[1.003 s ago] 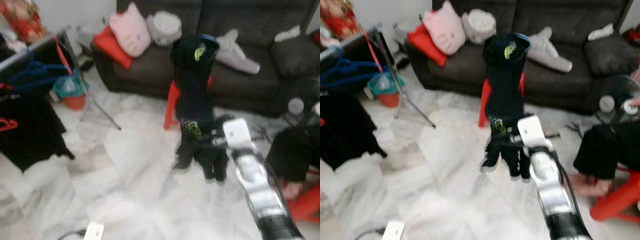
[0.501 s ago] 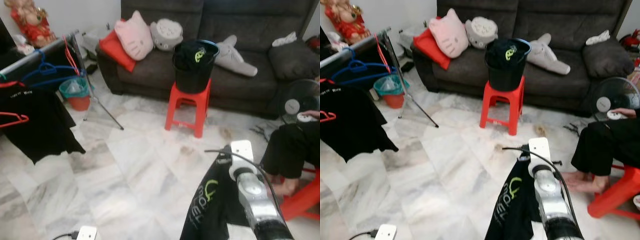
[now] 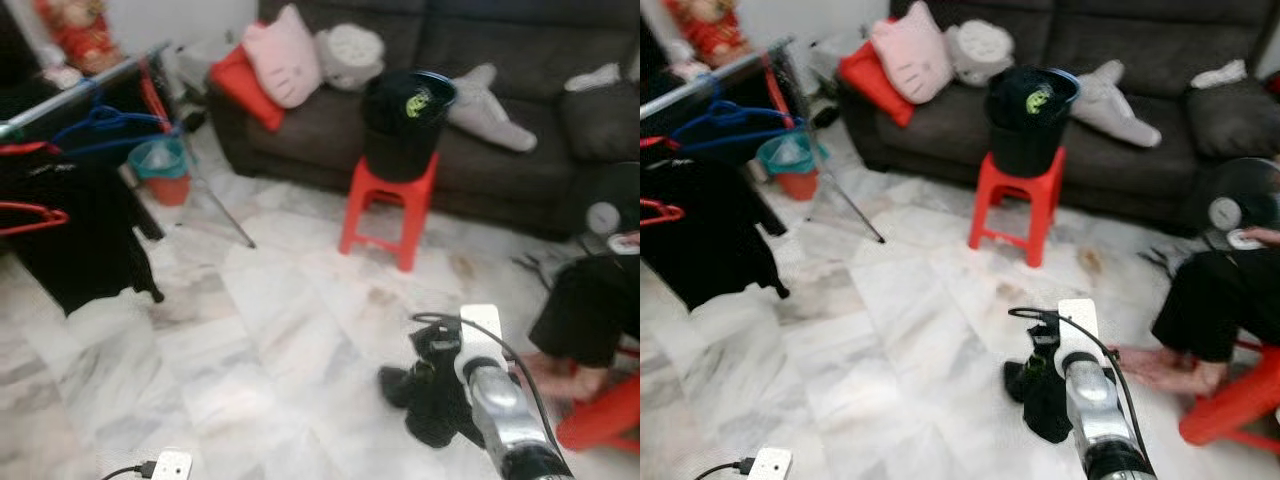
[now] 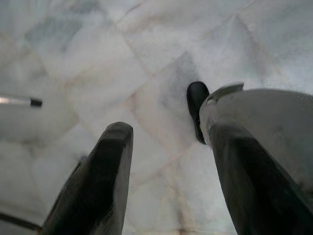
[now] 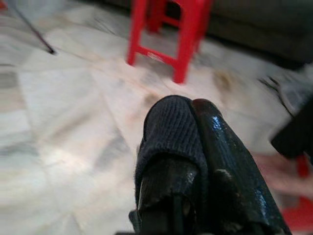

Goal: Hang hanger

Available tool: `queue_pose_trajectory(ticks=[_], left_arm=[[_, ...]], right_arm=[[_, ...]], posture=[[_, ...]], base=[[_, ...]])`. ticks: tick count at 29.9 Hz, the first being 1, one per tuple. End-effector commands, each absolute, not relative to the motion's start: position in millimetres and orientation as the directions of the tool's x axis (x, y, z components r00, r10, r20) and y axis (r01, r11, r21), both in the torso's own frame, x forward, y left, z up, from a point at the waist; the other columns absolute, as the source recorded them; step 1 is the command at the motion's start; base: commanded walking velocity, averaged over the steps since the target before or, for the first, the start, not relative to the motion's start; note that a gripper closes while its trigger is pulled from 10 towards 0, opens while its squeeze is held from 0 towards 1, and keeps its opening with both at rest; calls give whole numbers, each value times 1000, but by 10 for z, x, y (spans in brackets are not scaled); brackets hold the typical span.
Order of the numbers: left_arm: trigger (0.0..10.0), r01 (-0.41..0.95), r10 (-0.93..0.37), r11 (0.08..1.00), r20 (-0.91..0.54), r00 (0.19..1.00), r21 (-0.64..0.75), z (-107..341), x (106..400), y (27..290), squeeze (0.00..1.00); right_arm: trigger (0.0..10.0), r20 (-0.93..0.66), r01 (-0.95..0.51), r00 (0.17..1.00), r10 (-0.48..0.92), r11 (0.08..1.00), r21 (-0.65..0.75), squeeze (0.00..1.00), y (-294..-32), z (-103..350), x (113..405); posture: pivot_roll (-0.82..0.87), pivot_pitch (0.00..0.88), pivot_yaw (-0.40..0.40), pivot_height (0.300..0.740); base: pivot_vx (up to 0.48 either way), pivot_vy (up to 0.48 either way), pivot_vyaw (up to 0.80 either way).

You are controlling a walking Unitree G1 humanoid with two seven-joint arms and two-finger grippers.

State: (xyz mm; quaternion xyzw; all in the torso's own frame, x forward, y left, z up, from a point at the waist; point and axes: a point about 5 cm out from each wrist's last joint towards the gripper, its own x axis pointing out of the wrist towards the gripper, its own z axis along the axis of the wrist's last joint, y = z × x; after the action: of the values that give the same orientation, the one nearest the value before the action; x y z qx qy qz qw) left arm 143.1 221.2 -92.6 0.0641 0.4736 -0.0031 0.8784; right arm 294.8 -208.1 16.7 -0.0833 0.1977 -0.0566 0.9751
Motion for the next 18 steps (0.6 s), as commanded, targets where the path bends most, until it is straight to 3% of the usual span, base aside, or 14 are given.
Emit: queue_pose_trajectory(ticks=[1,18], left_arm=[[10000,66,61,991,-846,529,112,-957,1364,2199,0],[10000,60,74,991,-862,502,119,-978,1275,2252,0]], right_arm=[[10000,-354,101,922,-156,981,-168,0,-2105,197,2975],[10000,-321,103,933,-162,976,-193,0,-2100,217,3011]], posture=[[-52,0,20,740],[-49,0,22,740]], base=[[0,0,625],[0,0,532]])
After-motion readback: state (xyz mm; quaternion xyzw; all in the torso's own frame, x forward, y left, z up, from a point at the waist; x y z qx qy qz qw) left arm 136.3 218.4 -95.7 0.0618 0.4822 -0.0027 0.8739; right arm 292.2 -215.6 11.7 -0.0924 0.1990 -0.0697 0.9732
